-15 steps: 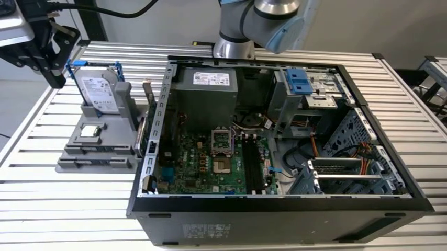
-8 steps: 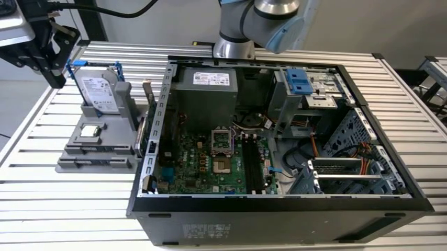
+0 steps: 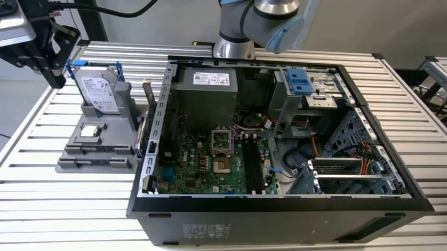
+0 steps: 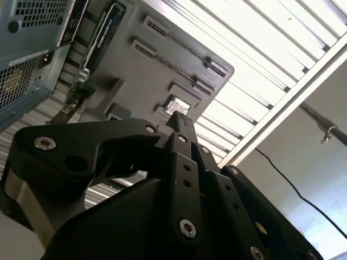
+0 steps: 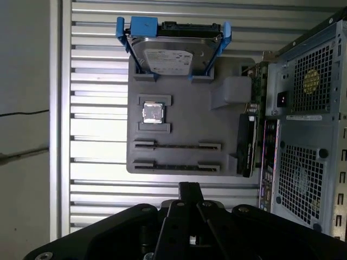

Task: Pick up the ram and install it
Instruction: 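Reach for the ram, then pick up the ram and move it above insertion slot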

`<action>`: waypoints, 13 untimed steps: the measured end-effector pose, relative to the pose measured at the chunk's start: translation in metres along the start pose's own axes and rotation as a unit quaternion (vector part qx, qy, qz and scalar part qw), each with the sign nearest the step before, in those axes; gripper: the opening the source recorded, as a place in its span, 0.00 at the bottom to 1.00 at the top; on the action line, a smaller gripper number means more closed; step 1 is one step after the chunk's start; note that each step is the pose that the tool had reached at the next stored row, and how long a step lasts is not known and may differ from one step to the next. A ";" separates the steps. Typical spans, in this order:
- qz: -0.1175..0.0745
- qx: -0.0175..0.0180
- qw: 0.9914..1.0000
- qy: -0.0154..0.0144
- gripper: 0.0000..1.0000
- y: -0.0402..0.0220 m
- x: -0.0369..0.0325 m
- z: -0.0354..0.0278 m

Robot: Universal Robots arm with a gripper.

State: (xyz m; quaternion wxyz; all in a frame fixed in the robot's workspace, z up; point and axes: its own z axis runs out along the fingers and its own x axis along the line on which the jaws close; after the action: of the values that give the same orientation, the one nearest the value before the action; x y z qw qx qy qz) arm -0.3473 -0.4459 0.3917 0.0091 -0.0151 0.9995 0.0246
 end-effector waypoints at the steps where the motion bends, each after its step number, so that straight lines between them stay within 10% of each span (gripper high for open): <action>1: -0.008 0.000 1.000 0.000 0.00 0.0000 0.0000 0.0000; 7: -0.060 -0.001 0.998 0.003 0.00 0.0000 0.0000 0.0000; 13: -0.104 -0.002 0.995 0.005 0.00 0.0000 0.0000 0.0000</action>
State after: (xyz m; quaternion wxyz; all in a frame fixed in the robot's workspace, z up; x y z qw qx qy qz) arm -0.3473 -0.4459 0.3918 0.0065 -0.1191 0.9925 0.0253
